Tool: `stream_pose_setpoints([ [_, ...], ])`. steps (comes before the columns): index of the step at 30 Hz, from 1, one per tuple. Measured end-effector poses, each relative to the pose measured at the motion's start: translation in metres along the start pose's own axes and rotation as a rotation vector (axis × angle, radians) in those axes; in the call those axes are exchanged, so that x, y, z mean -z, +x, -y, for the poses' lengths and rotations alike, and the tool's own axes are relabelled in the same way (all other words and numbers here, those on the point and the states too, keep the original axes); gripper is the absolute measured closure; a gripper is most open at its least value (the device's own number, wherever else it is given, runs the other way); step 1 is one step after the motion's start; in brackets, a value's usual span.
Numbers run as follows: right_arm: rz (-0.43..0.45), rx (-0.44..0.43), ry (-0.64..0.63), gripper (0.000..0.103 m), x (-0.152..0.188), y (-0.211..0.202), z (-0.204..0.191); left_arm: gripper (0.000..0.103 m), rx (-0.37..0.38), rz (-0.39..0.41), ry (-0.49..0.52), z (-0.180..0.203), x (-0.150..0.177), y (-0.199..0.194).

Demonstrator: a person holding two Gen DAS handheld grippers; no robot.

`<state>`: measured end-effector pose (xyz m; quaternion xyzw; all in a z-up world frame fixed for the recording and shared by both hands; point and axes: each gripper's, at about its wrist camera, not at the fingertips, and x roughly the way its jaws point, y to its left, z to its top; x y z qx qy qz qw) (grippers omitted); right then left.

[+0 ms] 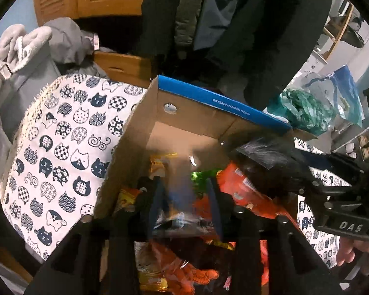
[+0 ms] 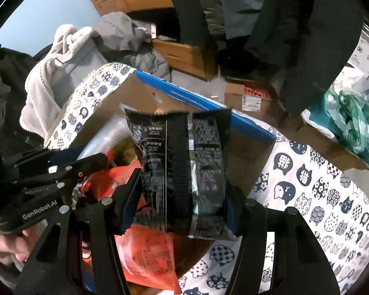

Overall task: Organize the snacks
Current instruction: 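Carry both snacks over the box and release them inside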

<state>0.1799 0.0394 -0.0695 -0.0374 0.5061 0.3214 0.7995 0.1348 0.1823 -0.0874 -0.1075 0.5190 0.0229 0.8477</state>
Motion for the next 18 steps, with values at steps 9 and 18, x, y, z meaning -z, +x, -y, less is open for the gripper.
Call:
stream_pose_setpoints([
  [9, 0.092, -0.016, 0.034, 0.028, 0.000, -0.039, -0.001, 0.041, -0.047, 0.051, 0.078, 0.012, 0.009, -0.029],
  [18, 0.162, 0.058, 0.007, 0.026, 0.026, -0.088, -0.017, 0.022, -0.096, 0.124, 0.160, 0.028, 0.025, -0.067],
])
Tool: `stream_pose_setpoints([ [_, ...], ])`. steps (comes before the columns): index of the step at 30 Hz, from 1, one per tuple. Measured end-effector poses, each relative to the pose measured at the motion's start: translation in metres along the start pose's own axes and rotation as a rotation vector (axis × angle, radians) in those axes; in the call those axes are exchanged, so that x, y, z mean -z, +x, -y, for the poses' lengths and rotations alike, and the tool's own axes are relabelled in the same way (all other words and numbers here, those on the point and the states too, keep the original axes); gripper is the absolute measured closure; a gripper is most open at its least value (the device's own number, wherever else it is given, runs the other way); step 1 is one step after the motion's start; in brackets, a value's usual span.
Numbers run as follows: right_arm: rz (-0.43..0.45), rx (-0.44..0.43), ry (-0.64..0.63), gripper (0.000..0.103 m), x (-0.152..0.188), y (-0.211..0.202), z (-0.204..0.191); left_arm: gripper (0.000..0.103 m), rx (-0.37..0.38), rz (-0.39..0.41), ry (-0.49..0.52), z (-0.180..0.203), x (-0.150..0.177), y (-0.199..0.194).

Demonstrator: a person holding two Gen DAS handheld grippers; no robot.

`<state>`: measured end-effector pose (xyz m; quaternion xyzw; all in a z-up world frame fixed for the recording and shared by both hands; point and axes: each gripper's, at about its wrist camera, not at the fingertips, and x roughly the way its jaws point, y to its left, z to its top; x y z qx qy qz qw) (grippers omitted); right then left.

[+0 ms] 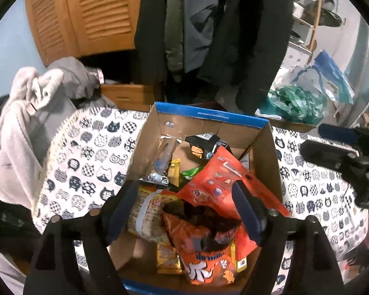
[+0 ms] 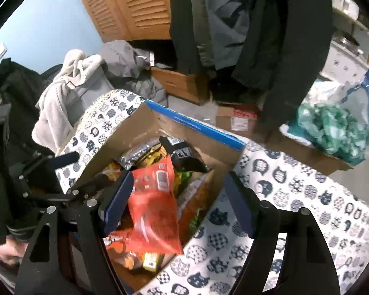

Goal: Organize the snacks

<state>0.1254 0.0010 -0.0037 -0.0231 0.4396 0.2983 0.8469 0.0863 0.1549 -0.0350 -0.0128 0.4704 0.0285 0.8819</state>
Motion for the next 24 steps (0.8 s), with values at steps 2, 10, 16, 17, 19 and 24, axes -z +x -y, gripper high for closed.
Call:
stream_pose_setpoints([
  [2, 0.039, 0.031, -0.012, 0.026, 0.007, -0.015, -0.001, 0.021, -0.013, 0.019, 0.033, 0.004, 0.006, -0.010],
  [10, 0.102, 0.111, -0.018, 0.026, 0.043, -0.060, 0.014, 0.015, -0.034, 0.094, 0.093, 0.019, 0.029, -0.047],
  [16, 0.129, 0.171, 0.001, 0.026, 0.067, -0.080, 0.028, 0.008, -0.059, 0.144, 0.124, 0.029, 0.046, -0.070],
  [17, 0.130, 0.172, 0.010, 0.026, 0.071, -0.083, 0.030, 0.008, -0.061, 0.146, 0.127, 0.030, 0.048, -0.073],
  [19, 0.134, 0.171, 0.020, 0.026, 0.077, -0.089, 0.033, 0.007, -0.057, 0.156, 0.130, 0.032, 0.051, -0.079],
  [24, 0.167, 0.194, 0.008, 0.026, 0.091, -0.106, 0.030, 0.002, -0.046, 0.186, 0.119, 0.035, 0.055, -0.089],
])
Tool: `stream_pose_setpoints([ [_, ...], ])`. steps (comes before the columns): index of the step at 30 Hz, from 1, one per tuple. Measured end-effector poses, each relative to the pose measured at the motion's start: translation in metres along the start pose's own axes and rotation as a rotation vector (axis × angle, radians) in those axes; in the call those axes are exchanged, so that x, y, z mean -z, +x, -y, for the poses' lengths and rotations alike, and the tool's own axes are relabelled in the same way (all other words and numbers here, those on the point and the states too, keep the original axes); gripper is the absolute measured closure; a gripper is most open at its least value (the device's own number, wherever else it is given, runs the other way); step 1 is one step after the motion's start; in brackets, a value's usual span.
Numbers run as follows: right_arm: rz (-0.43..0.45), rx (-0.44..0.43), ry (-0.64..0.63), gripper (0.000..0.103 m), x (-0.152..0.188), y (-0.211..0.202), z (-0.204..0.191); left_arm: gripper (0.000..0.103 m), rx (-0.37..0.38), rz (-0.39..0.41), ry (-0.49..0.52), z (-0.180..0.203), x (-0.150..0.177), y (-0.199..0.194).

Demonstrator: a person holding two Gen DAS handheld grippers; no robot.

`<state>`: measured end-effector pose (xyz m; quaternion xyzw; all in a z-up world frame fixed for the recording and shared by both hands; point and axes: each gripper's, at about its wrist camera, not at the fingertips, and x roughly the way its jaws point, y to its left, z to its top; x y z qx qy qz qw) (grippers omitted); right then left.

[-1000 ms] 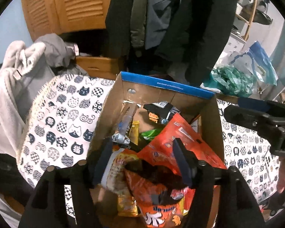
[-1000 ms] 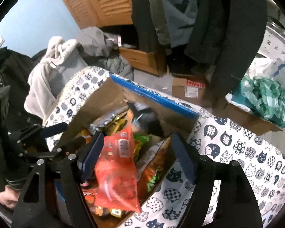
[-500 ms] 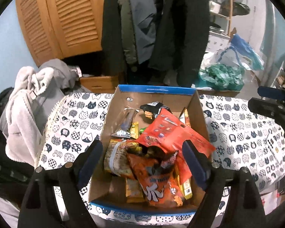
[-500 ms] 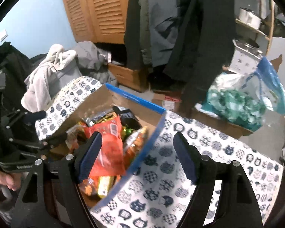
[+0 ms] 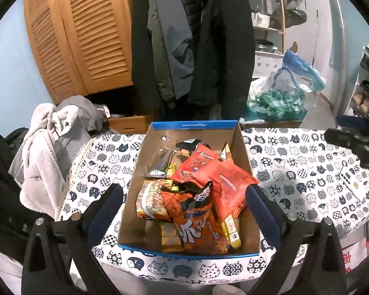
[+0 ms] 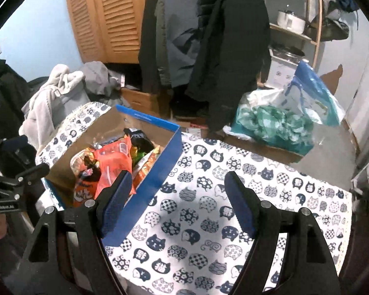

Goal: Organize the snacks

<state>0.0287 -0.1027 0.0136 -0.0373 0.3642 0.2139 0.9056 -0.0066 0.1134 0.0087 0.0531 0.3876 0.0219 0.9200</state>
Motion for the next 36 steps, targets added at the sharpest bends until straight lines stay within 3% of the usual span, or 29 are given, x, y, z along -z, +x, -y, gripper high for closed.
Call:
stream_pose_setpoints([
  [11, 0.036, 0.015, -0.045, 0.026, 0.014, -0.020, -0.013, 0.002, 0.007, 0.011, -0.042, 0.002, 0.000, -0.005],
  [36, 0.004, 0.018, 0.011, 0.026, 0.018, -0.008, 0.008, 0.002, 0.040, 0.018, -0.051, 0.020, -0.016, -0.002],
])
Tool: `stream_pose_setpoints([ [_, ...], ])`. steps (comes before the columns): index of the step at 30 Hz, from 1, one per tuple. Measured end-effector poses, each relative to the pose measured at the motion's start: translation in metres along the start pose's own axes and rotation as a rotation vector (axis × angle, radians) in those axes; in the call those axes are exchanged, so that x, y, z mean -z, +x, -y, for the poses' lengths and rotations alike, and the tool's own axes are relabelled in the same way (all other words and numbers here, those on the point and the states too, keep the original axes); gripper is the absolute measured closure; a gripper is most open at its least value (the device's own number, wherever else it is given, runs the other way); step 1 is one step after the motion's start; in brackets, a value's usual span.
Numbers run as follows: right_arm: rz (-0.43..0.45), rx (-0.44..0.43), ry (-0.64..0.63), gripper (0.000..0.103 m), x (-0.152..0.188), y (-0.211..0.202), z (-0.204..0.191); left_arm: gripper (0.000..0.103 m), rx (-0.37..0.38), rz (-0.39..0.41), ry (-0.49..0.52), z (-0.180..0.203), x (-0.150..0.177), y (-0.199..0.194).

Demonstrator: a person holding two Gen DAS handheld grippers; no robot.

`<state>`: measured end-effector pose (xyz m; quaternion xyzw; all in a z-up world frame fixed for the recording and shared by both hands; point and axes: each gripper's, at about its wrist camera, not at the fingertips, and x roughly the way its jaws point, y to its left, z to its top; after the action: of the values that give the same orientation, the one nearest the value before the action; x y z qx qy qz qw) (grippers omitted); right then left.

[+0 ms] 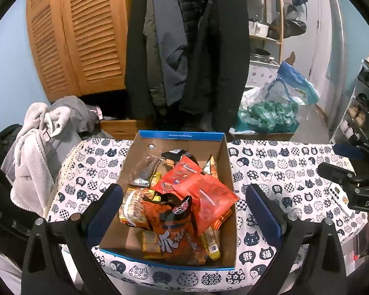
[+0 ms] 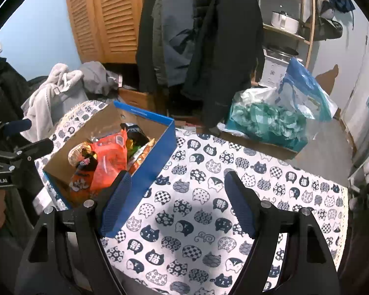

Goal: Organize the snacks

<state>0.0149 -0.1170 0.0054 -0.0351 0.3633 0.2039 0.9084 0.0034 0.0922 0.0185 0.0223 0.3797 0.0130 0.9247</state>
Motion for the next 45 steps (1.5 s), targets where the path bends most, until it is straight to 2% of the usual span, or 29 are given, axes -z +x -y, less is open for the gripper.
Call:
stream_pose_setpoints([
  [10, -0.014, -0.002, 0.012, 0.026, 0.0032, 0.0027, 0.0069, 0.002, -0.007, -0.003, 0.004, 0.0041, -0.0003, 0.0005],
  [15, -0.016, -0.005, 0.013, 0.026, 0.0041, 0.0029, 0.0076, 0.002, -0.029, 0.011, -0.015, 0.0015, -0.0014, 0.0011],
  [22, -0.030, -0.013, 0.009, 0.026, 0.0051, 0.0084, 0.0068, 0.002, -0.029, -0.015, -0.052, -0.0036, -0.0022, 0.0057],
  [31, -0.028, -0.021, 0.010, 0.026, 0.0016, 0.0066, 0.0049, 0.002, -0.084, -0.018, -0.002, 0.0026, -0.0002, 0.0068],
  [45, -0.029, -0.022, 0.009, 0.026, 0.0006, 0.0059, 0.0039, 0.002, -0.094, -0.020, 0.001, 0.0027, -0.0007, 0.0068],
])
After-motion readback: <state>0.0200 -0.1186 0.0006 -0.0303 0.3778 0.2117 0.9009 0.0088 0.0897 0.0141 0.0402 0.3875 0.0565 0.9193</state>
